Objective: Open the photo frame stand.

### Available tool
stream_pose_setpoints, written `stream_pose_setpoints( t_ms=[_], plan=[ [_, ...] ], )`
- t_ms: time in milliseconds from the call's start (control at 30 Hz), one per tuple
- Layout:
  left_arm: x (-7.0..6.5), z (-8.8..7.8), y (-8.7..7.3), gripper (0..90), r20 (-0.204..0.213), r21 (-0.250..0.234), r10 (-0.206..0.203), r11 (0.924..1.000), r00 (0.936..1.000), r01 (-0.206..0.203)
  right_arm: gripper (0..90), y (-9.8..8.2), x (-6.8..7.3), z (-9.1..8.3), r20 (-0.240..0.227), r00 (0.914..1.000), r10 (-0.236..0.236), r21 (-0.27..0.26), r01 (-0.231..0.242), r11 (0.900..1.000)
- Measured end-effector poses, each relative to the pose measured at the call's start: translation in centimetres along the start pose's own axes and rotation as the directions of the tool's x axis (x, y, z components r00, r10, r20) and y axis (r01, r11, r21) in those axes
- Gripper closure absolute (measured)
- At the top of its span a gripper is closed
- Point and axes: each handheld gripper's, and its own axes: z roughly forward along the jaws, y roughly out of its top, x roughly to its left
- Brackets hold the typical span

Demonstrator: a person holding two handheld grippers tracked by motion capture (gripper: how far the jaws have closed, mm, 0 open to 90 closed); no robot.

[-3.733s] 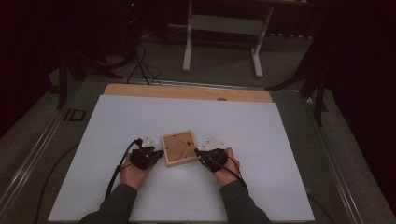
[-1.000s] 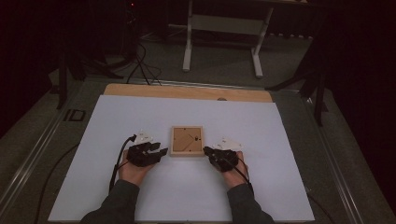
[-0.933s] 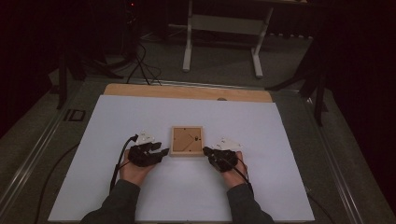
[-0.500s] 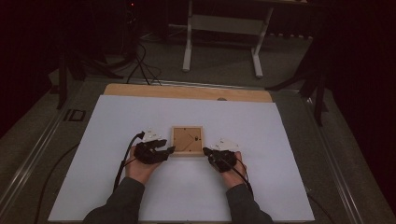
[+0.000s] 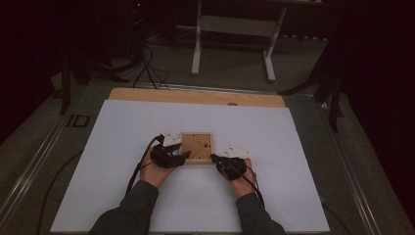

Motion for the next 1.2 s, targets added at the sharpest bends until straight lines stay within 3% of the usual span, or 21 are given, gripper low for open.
stream_pose_setpoints(
  t_ms=[133,300,467,867,1200],
  plan=[
    [-0.4,0.8,0.2,47.7,0.014,0.020,0.028,0.9994,0.9995,-0.028,89.9,0.0,0.0,0.0,0.000,1.0000,-0.005,-0.004,0.005,1.000],
    [-0.7,1.3,0.5,46.7,0.021,0.028,0.028,0.9992,0.9994,-0.028,89.9,-0.1,0.1,0.1,0.001,1.0000,-0.001,-0.008,0.001,1.000],
    [-0.7,2.0,0.7,46.6,-0.006,0.063,0.034,0.9974,0.9994,-0.034,89.9,-0.1,0.1,0.1,0.001,1.0000,0.000,-0.011,0.000,1.000],
    [-0.8,2.2,0.8,51.1,-0.005,0.089,0.056,0.9945,0.9984,-0.056,89.9,-0.2,0.1,0.1,-0.001,1.0000,0.003,-0.013,-0.003,1.000],
    [-1.0,1.5,1.7,51.2,-0.016,0.064,0.061,0.9961,0.9980,-0.060,89.9,-0.2,0.1,0.1,0.004,1.0000,0.003,-0.017,-0.003,1.000]
  ],
)
